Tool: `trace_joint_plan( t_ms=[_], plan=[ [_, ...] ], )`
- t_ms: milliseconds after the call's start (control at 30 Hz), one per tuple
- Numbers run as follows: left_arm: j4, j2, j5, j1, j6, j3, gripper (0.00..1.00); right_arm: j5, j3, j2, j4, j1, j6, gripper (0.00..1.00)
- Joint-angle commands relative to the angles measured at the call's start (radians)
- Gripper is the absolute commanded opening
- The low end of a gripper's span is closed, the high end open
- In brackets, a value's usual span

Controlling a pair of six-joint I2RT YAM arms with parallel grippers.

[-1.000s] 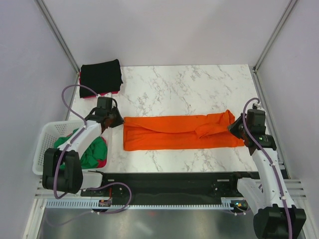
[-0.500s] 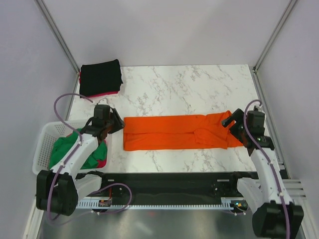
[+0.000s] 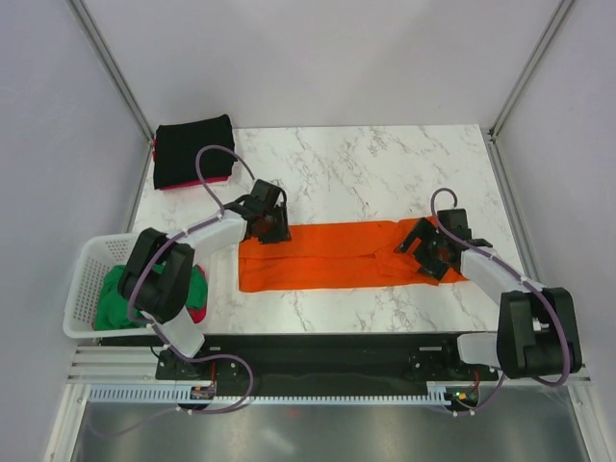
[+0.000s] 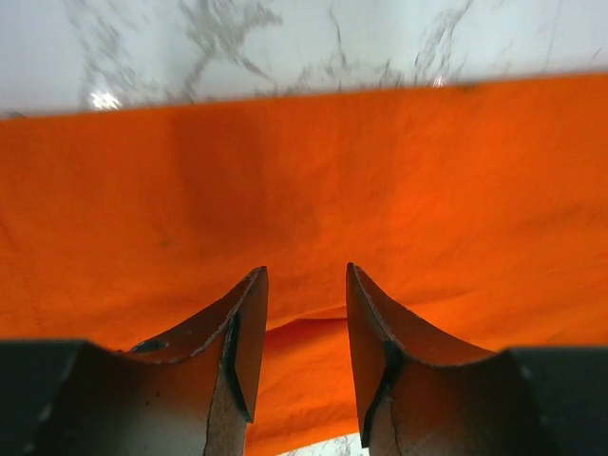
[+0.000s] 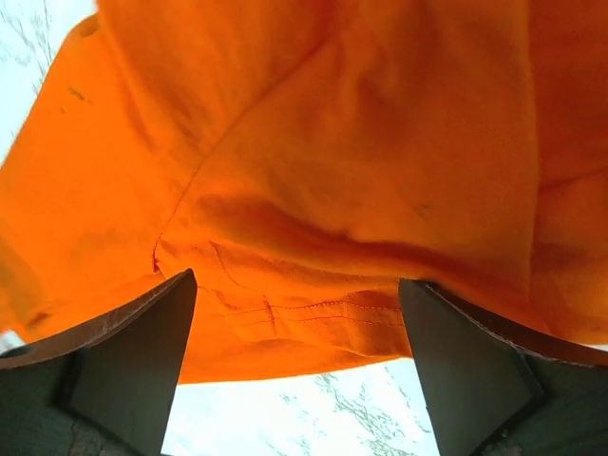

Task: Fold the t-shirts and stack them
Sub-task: Fold the tshirt

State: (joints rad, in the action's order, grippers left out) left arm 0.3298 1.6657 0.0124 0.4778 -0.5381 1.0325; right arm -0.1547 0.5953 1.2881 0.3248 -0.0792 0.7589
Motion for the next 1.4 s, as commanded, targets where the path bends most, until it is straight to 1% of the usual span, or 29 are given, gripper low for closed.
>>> trace_joint_plan(
  t_ms=[0, 33, 67, 100, 133, 167, 200, 233, 267, 300, 333, 367, 400, 433, 467, 533, 567, 633, 667, 767, 833, 933, 1000, 1033, 1067, 1200, 1233, 1300, 1367],
  plan=[
    [0.049, 0.04, -0.049, 0.027, 0.01, 0.018, 0.45, 0.018, 0.034, 0.115, -0.055, 0.073, 0.01, 0.96],
    [0.052, 0.042, -0.058, 0.03, 0.004, 0.011, 0.45, 0.009, 0.049, 0.144, -0.061, 0.09, 0.007, 0.96],
    [0.051, 0.037, -0.072, 0.036, -0.003, -0.017, 0.45, 0.0, 0.093, 0.208, -0.067, 0.131, 0.007, 0.96],
    [0.049, 0.031, -0.115, 0.041, -0.023, -0.035, 0.45, -0.006, 0.118, 0.243, -0.076, 0.142, 0.008, 0.96],
    [0.048, 0.026, -0.133, 0.056, -0.031, -0.052, 0.45, -0.012, 0.148, 0.281, -0.079, 0.148, 0.01, 0.96],
    [0.045, 0.002, -0.146, 0.065, -0.043, -0.092, 0.45, -0.023, 0.219, 0.353, -0.079, 0.153, 0.017, 0.96],
    [0.038, -0.01, -0.166, 0.079, -0.08, -0.116, 0.45, -0.032, 0.257, 0.388, -0.082, 0.153, 0.02, 0.95],
    [0.014, -0.029, -0.176, 0.114, -0.103, -0.139, 0.45, -0.051, 0.294, 0.424, -0.09, 0.15, 0.025, 0.95],
    [0.0, -0.041, -0.187, 0.137, -0.127, -0.182, 0.45, -0.065, 0.381, 0.5, -0.092, 0.136, 0.028, 0.95],
    [-0.018, -0.069, -0.195, 0.165, -0.184, -0.201, 0.45, -0.081, 0.43, 0.542, -0.09, 0.125, 0.022, 0.95],
    [-0.067, -0.081, -0.196, 0.227, -0.216, -0.219, 0.45, -0.088, 0.486, 0.585, -0.083, 0.108, 0.014, 0.94],
    [-0.099, -0.09, -0.198, 0.263, -0.253, -0.259, 0.45, -0.094, 0.605, 0.676, -0.052, 0.09, 0.005, 0.94],
    [-0.142, -0.099, -0.192, 0.301, -0.331, -0.276, 0.45, -0.112, 0.671, 0.727, -0.029, 0.04, -0.009, 0.94],
    [-0.182, -0.098, -0.189, 0.373, -0.368, -0.291, 0.45, -0.118, 0.736, 0.775, -0.006, 0.018, -0.03, 0.94],
    [-0.258, -0.086, -0.192, 0.405, -0.434, -0.31, 0.45, -0.131, 0.849, 0.862, 0.026, -0.022, -0.038, 0.93],
    [-0.31, -0.039, -0.19, 0.479, -0.473, -0.305, 0.45, -0.143, 0.94, 0.936, 0.043, -0.053, -0.046, 0.93],
    [-0.327, -0.021, -0.186, 0.496, -0.494, -0.283, 0.45, -0.146, 1.012, 0.992, 0.045, -0.076, -0.044, 0.93],
    [-0.327, 0.023, -0.172, 0.531, -0.497, -0.25, 0.45, -0.164, 1.113, 1.046, 0.045, -0.091, -0.04, 0.93],
    [-0.325, 0.034, -0.169, 0.539, -0.496, -0.218, 0.44, -0.18, 1.15, 1.103, 0.036, -0.103, -0.041, 0.93],
    [-0.325, 0.06, -0.157, 0.558, -0.484, -0.169, 0.44, -0.184, 1.28, 1.186, 0.069, -0.113, -0.044, 0.93],
    [-0.318, 0.063, -0.147, 0.556, -0.476, -0.154, 0.44, -0.175, 1.313, 1.203, 0.074, -0.111, -0.047, 0.93],
    [-0.247, 0.043, -0.118, 0.558, -0.453, -0.12, 0.44, -0.183, 1.367, 1.22, 0.074, -0.111, -0.055, 0.93],
    [-0.174, -0.021, -0.037, 0.57, -0.425, -0.097, 0.43, -0.187, 1.382, 1.212, 0.077, -0.111, -0.041, 0.93],
    [-0.143, -0.047, -0.011, 0.588, -0.413, -0.074, 0.43, -0.181, 1.376, 1.19, 0.077, -0.111, -0.029, 0.93],
    [-0.114, -0.075, 0.068, 0.596, -0.395, -0.06, 0.43, -0.175, 1.373, 1.174, 0.077, -0.113, -0.02, 0.93],
    [0.038, -0.24, 0.178, 0.625, -0.365, -0.02, 0.43, -0.172, 1.408, 1.09, 0.077, -0.11, 0.019, 0.95],
    [0.087, -0.268, 0.187, 0.628, -0.365, -0.025, 0.43, -0.178, 1.425, 1.044, 0.079, -0.11, 0.022, 0.95],
    [0.123, -0.317, 0.216, 0.637, -0.387, -0.041, 0.43, -0.196, 1.433, 0.993, 0.079, -0.11, 0.02, 0.96],
    [0.147, -0.4, 0.244, 0.662, -0.422, -0.1, 0.42, -0.213, 1.419, 0.913, 0.089, -0.111, 0.0, 0.96]
  ],
)
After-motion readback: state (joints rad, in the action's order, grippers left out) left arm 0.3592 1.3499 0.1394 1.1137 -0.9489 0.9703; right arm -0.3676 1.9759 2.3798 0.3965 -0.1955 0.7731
